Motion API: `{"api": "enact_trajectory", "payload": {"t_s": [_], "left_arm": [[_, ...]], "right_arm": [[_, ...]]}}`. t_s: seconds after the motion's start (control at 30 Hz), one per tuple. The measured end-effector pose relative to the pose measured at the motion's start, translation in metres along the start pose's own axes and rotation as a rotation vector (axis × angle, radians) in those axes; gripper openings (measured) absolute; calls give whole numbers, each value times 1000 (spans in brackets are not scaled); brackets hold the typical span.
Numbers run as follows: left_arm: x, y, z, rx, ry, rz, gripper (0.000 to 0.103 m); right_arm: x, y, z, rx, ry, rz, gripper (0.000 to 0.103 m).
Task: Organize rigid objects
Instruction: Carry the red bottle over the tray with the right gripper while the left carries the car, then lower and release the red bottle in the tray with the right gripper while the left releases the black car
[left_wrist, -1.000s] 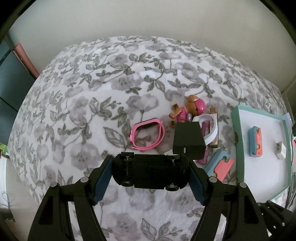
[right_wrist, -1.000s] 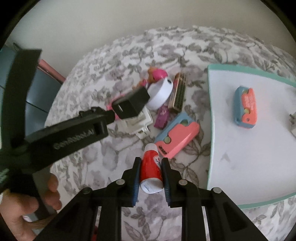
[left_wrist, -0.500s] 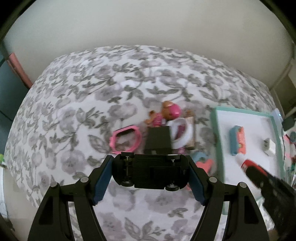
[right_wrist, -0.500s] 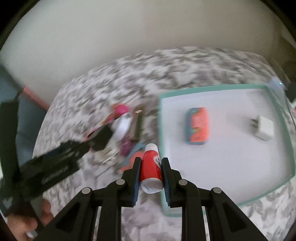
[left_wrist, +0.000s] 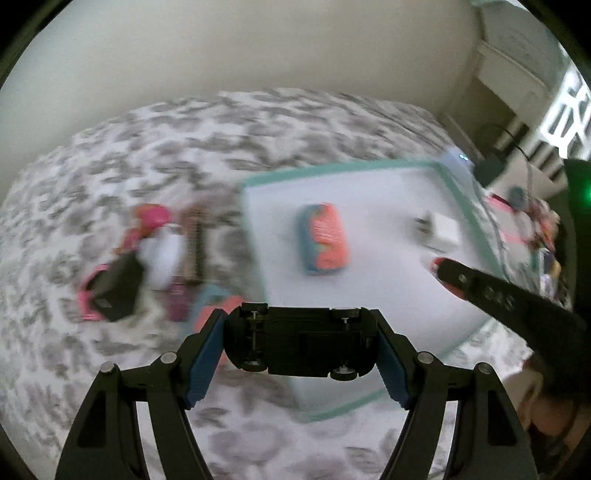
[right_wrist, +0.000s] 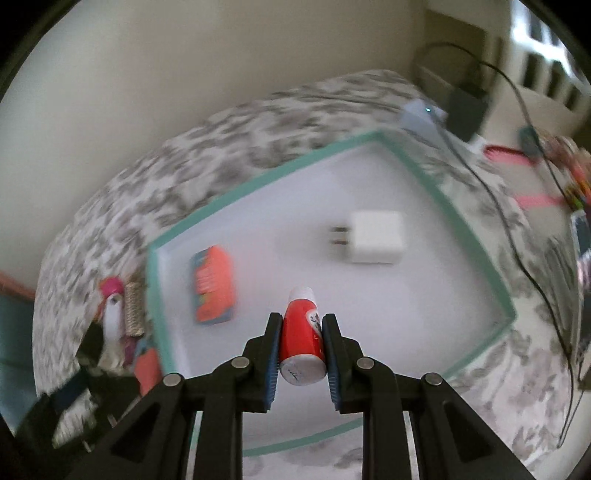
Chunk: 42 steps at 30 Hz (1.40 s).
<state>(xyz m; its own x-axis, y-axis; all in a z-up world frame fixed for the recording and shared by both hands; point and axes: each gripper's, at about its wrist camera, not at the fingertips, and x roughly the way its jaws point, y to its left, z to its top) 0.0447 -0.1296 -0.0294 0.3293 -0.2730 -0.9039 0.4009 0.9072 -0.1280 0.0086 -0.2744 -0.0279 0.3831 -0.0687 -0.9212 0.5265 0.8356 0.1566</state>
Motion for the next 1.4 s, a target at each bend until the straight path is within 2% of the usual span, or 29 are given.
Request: {"api": "enact_trajectory", "payload": {"t_s": [0.17, 0.33, 0.43, 0.9, 1.07, 1.4], "left_arm": [[12, -20, 1, 44, -1, 10, 76], [19, -22, 1, 22, 4, -10, 76], [25, -24, 1, 17, 22, -24, 76], [60, -34, -12, 78, 123, 44, 76], [61, -38, -14, 99, 129, 57, 76], [58, -40, -9, 95, 119, 33, 76]], "right_arm": [[-1, -34, 6, 88, -12, -38, 23], [1, -49, 8, 127, -8, -49, 24], [6, -48, 7, 119, 10, -51, 24], [27, -43, 0, 79, 80, -63, 23], [29, -39, 0, 52, 85, -76, 26], [30, -39, 2, 44, 91, -87, 27]]}}
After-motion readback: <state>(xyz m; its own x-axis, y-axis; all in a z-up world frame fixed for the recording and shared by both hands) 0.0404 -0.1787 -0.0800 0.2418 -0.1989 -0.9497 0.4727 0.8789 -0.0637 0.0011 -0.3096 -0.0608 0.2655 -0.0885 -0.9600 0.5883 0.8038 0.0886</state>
